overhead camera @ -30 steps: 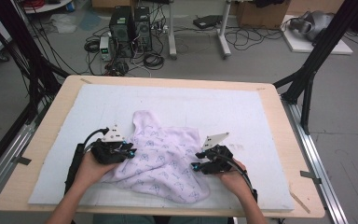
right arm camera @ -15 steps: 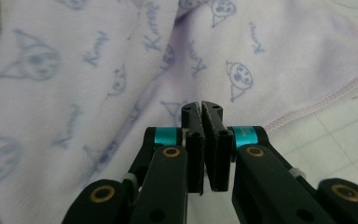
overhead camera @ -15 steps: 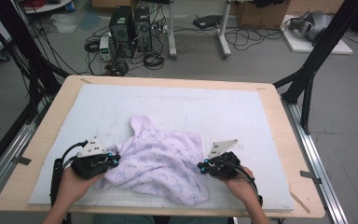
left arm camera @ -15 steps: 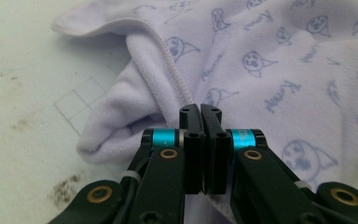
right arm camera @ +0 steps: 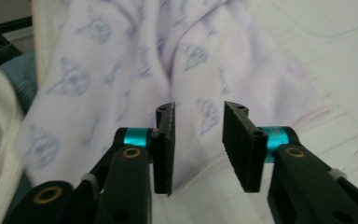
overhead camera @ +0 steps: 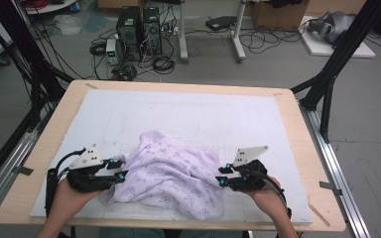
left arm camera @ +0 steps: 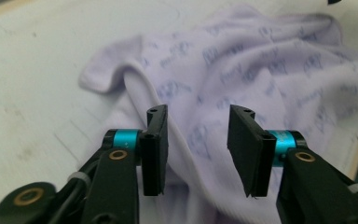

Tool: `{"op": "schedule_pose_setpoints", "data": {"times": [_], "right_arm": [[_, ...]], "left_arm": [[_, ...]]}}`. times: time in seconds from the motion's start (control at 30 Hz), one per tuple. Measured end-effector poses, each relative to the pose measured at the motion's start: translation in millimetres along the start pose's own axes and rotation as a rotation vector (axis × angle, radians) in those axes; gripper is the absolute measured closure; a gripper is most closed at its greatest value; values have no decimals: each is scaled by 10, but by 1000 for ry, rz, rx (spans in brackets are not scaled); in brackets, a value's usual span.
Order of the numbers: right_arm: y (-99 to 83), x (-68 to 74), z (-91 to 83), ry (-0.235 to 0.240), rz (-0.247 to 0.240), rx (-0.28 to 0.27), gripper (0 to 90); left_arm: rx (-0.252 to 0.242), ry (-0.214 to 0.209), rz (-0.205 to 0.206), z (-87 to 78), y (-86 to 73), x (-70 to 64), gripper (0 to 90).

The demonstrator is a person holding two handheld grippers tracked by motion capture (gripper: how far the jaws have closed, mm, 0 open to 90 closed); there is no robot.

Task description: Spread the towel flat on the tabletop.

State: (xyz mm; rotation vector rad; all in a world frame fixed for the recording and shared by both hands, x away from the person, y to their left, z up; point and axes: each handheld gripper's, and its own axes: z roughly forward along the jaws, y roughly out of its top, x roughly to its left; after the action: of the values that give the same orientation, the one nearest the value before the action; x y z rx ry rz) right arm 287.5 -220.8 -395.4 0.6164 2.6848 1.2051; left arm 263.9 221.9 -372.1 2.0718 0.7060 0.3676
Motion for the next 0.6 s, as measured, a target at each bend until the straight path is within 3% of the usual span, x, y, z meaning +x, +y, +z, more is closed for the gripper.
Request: {"op": "schedule_pose_setpoints", "data": {"times": [0.17, 0.3, 0.53, 0.6], "right_arm": [[110, -243, 216, -23, 22, 9, 568], [138, -409, 354, -50, 39, 19, 561], [112, -646, 511, -91, 84, 36, 559], [97, -683, 545, -98, 87, 44, 559]], "left_arm": [[-9, -4, -15, 264, 237, 235, 522], [21, 3, -35, 564, 392, 428, 493], [60, -3, -64, 957, 433, 703, 617], [79, 20, -70, 1059, 403, 759, 627]]}}
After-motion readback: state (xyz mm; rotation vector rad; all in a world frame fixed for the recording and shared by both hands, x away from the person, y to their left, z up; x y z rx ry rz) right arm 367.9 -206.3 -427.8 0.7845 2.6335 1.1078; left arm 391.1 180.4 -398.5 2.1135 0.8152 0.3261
